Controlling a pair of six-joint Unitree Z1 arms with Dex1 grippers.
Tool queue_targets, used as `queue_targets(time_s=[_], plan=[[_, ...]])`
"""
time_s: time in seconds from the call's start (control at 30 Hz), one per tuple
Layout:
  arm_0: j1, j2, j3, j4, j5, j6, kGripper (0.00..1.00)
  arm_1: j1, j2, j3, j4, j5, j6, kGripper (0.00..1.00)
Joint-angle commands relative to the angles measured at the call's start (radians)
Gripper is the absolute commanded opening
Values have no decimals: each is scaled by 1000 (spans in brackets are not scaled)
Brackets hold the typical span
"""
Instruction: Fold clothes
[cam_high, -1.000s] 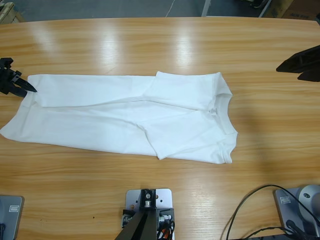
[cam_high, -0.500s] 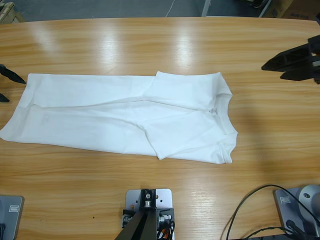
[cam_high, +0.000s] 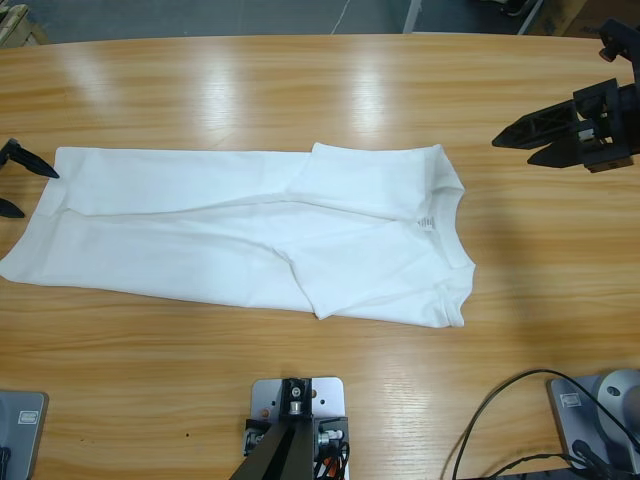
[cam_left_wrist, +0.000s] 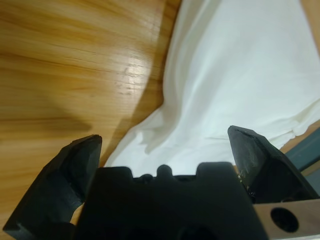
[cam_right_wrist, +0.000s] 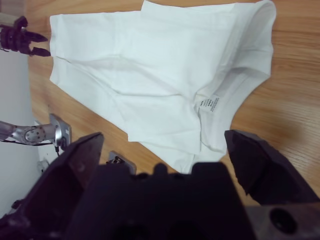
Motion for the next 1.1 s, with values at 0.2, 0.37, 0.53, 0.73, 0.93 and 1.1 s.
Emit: queue_targets(time_s=[0.2,0.37,0.53,0.73,0.93,1.1], plan=[[6,139,5,7,-41,44,965,-28,28,18,-3,16,1,996],[-24,141,12,6,-84,70,942,-46,28,14,-3,17,-3,996],[-55,147,14,6,-84,77,847,-75,21,11,5,26,-13,996],[-93,145,14,12,-73,69,775,-91,16,5,9,37,-19,996],[-105,141,13,20,-59,69,337,-92,14,4,15,39,-19,996],[-105,136,13,20,-57,69,0,-92,10,5,23,39,-20,996]])
